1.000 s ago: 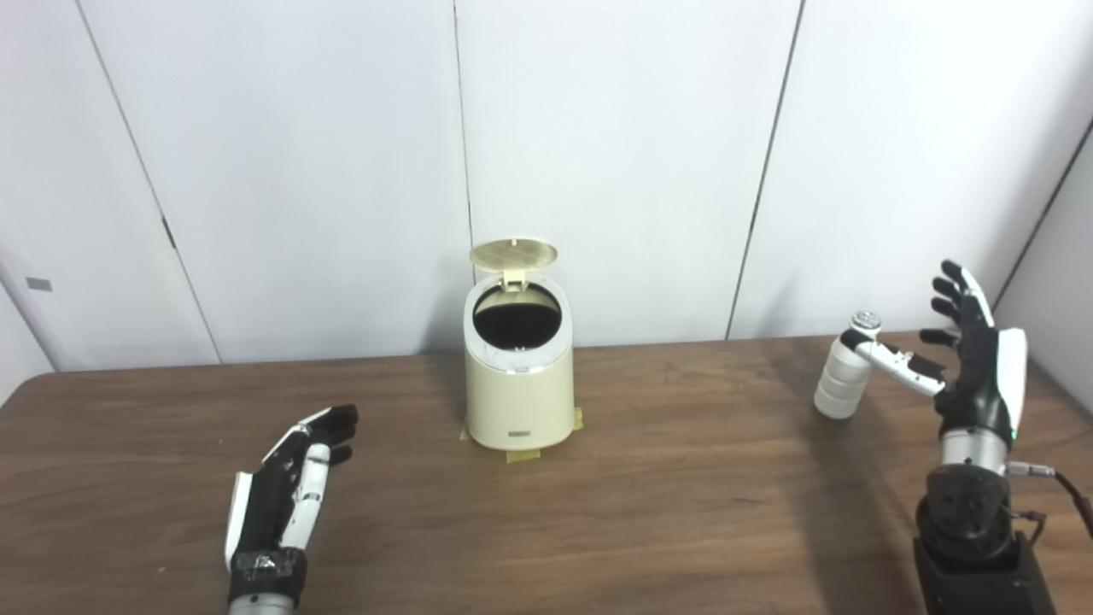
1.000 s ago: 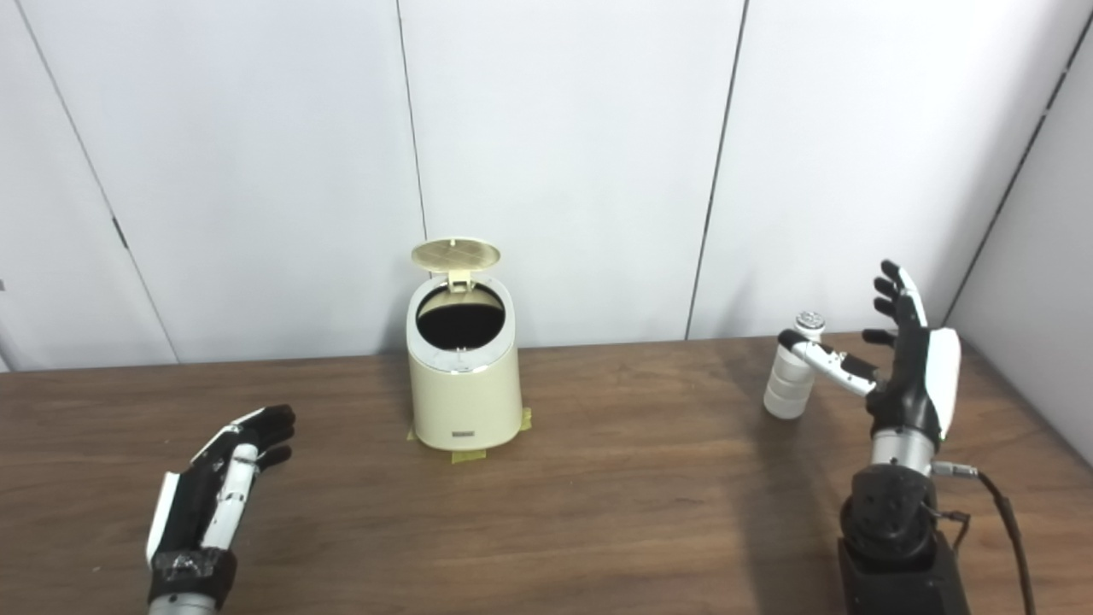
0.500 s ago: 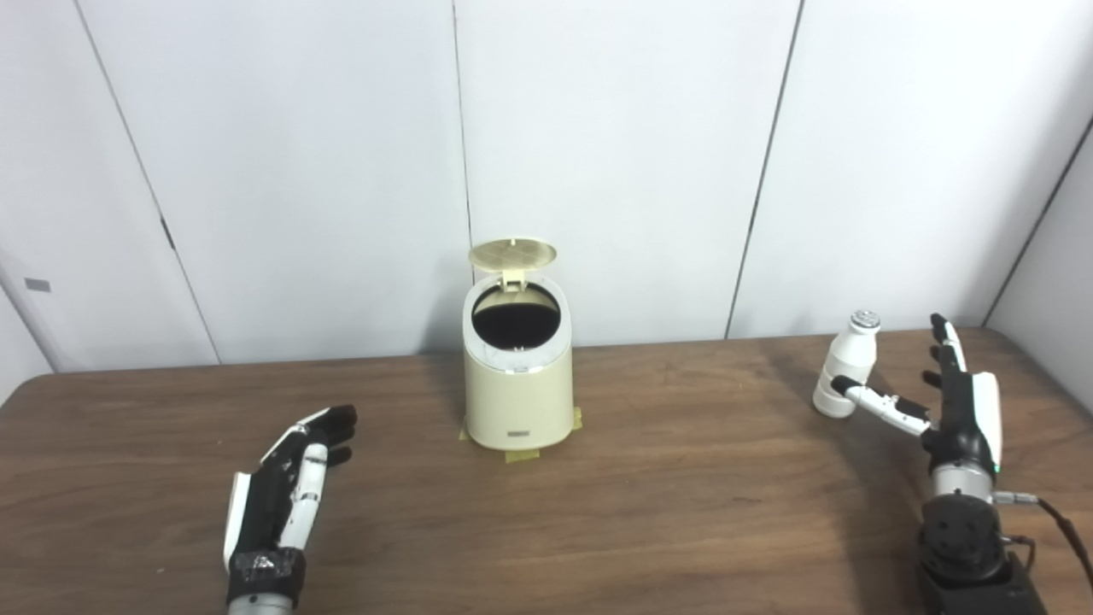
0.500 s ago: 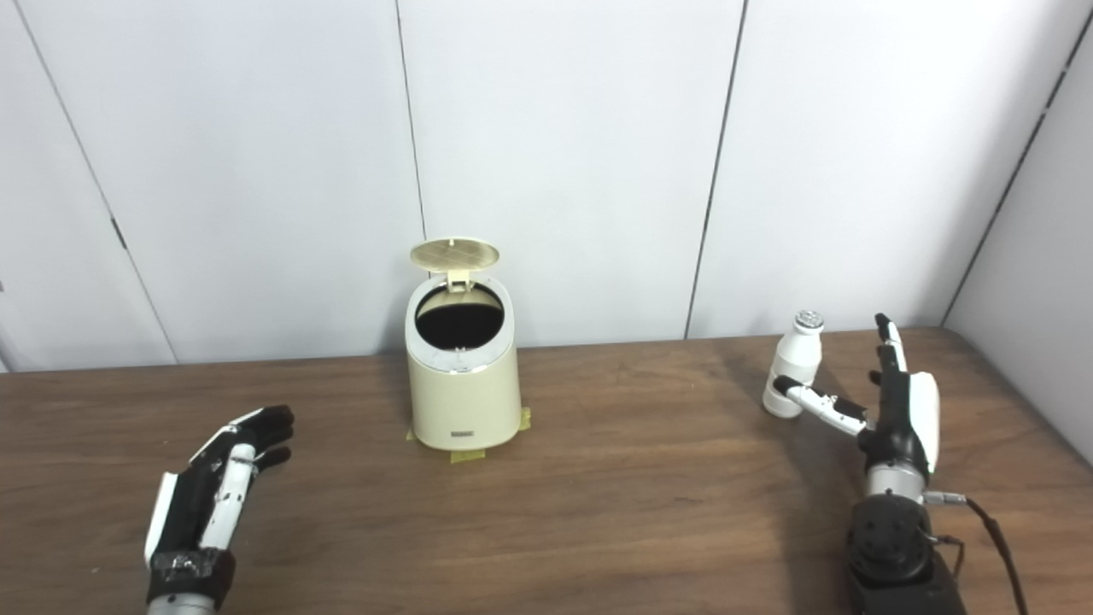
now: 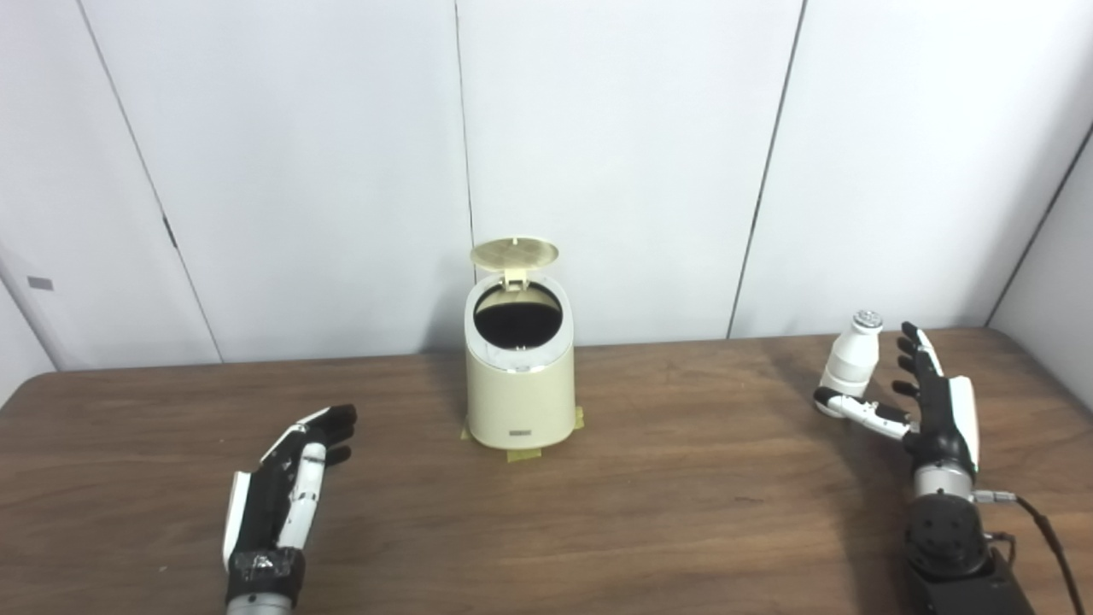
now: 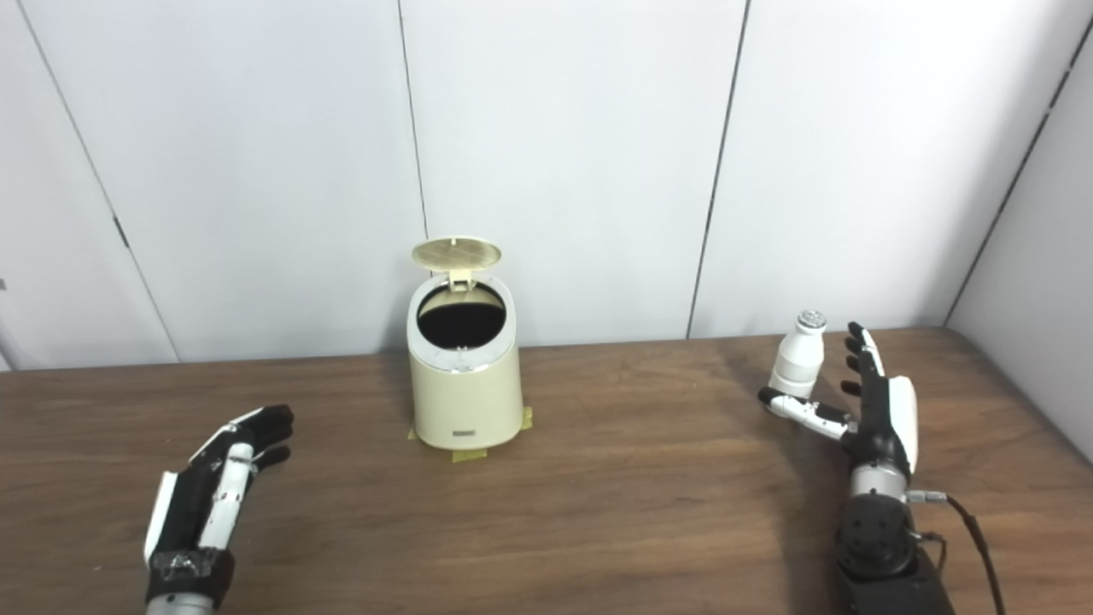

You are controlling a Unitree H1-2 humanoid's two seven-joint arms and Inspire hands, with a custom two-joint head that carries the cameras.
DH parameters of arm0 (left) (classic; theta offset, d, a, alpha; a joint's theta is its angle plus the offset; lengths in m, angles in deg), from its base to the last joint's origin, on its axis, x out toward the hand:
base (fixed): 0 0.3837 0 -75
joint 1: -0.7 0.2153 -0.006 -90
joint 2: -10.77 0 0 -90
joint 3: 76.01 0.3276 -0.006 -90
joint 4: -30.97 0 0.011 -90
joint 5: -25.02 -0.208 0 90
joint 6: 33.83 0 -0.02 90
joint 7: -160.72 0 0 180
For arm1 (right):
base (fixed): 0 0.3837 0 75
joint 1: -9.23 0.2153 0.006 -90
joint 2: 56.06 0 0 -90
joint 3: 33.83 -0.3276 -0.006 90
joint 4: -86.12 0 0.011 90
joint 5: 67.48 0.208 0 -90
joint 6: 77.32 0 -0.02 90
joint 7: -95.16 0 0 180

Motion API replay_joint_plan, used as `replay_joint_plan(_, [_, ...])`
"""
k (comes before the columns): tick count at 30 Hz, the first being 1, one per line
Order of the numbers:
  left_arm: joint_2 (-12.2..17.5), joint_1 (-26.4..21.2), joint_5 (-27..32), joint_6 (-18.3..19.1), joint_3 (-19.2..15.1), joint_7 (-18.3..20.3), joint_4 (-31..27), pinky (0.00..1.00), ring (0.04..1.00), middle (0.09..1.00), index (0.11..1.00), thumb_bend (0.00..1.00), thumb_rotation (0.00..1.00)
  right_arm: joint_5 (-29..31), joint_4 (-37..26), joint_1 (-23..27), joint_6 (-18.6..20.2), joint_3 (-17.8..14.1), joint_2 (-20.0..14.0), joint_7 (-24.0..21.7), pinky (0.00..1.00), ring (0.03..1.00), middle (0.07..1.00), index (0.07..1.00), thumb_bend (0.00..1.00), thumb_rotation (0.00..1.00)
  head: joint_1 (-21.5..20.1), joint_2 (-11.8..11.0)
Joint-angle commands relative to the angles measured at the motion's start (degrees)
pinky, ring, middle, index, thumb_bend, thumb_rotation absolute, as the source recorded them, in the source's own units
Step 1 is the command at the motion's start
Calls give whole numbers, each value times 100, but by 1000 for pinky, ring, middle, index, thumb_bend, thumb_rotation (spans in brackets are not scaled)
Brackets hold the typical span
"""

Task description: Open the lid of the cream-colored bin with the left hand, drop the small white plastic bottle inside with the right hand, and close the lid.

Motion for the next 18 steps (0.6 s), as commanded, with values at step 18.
replay_joint_plan(18, [35,-155,-45,-175,6,-14,-201,768,796,772,737,154,732,66,613,954,-215,242,-332,64,696,834,888,891,856,289,50,29])
